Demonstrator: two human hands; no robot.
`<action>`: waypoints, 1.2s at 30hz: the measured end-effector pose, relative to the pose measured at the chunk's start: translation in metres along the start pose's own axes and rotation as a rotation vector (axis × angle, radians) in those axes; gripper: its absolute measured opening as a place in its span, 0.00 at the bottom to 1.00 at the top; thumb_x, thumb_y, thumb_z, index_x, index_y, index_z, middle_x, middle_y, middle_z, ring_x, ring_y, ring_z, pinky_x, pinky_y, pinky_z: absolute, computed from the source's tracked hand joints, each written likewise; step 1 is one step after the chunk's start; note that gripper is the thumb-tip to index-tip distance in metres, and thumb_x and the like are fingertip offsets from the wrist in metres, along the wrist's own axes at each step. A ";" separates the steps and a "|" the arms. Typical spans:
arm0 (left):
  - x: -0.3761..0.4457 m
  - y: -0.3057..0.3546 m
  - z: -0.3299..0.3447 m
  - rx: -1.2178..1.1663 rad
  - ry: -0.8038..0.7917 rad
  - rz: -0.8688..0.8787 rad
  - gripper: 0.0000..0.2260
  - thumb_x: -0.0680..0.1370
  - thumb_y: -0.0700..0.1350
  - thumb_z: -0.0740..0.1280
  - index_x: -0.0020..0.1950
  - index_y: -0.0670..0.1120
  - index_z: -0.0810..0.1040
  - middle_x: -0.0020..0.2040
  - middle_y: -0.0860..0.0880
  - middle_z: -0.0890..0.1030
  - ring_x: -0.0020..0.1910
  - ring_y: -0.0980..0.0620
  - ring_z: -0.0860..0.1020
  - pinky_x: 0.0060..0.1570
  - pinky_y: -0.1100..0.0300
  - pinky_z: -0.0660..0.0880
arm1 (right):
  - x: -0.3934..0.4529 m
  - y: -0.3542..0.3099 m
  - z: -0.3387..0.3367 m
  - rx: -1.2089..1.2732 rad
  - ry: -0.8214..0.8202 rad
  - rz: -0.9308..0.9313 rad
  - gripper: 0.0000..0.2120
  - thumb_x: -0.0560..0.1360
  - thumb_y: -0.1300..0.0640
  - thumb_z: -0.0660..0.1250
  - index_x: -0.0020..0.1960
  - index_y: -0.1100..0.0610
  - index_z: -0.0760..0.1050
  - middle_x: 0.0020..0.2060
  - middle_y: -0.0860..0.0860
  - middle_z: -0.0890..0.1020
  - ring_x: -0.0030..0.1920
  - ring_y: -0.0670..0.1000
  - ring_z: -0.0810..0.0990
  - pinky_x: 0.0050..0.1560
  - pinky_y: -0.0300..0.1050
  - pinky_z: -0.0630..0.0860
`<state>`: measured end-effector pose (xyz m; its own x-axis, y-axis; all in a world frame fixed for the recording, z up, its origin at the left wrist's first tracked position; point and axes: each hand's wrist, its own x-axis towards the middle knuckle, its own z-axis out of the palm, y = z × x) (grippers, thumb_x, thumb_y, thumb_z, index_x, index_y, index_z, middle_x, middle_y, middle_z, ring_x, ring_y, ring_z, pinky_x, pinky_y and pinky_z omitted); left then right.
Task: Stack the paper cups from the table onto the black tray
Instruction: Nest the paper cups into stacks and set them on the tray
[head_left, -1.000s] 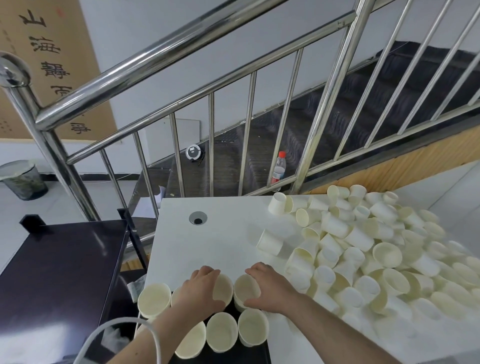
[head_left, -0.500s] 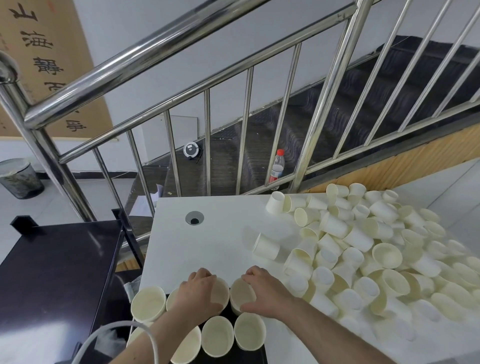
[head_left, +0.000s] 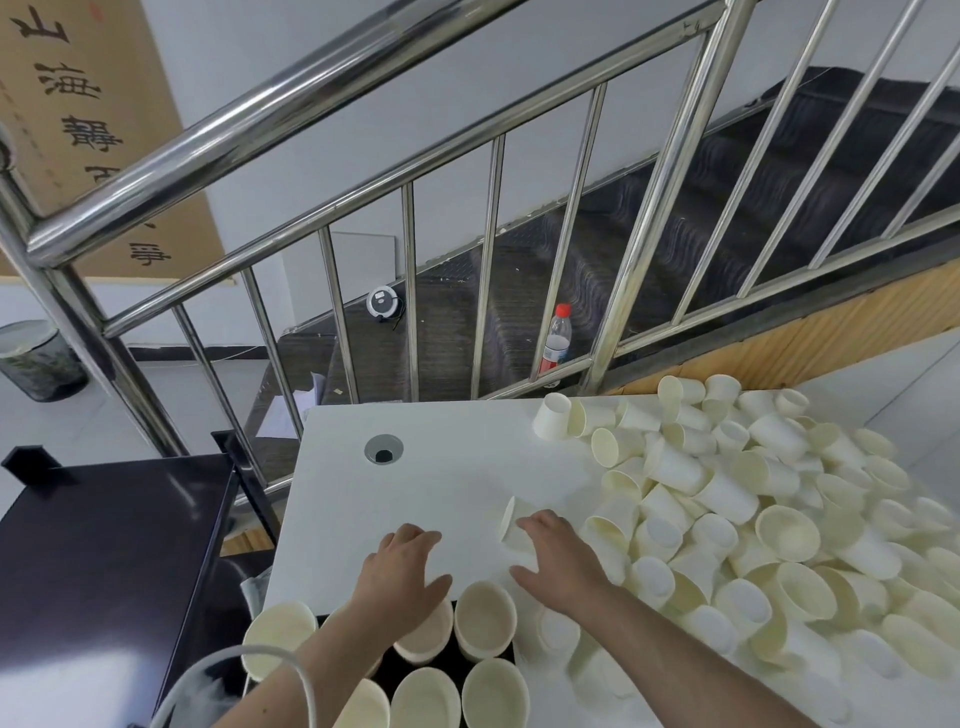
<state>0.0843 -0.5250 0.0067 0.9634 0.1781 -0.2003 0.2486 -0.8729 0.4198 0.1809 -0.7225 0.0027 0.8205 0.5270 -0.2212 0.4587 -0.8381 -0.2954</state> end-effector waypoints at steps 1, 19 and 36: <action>0.005 0.001 0.001 -0.011 0.006 0.006 0.26 0.78 0.55 0.62 0.74 0.52 0.63 0.69 0.54 0.66 0.68 0.52 0.66 0.64 0.57 0.67 | 0.005 0.004 -0.001 -0.012 -0.008 0.018 0.28 0.77 0.47 0.64 0.73 0.54 0.62 0.69 0.49 0.65 0.69 0.50 0.65 0.62 0.45 0.72; 0.068 0.013 0.026 -0.112 -0.092 -0.008 0.26 0.77 0.54 0.64 0.74 0.51 0.63 0.69 0.55 0.67 0.68 0.54 0.67 0.65 0.58 0.67 | 0.066 0.049 0.022 -0.040 -0.257 -0.011 0.28 0.70 0.51 0.69 0.68 0.53 0.66 0.60 0.50 0.74 0.61 0.53 0.72 0.55 0.46 0.72; 0.103 0.038 0.033 -0.523 0.064 -0.125 0.31 0.70 0.50 0.74 0.70 0.50 0.67 0.61 0.54 0.70 0.58 0.55 0.72 0.55 0.64 0.69 | 0.082 0.047 0.011 0.493 -0.093 -0.045 0.29 0.68 0.48 0.75 0.67 0.45 0.69 0.60 0.38 0.75 0.59 0.40 0.74 0.58 0.38 0.74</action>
<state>0.1900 -0.5549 -0.0270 0.9236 0.3071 -0.2295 0.3623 -0.5035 0.7843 0.2664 -0.7166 -0.0392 0.7595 0.5903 -0.2732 0.2589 -0.6596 -0.7056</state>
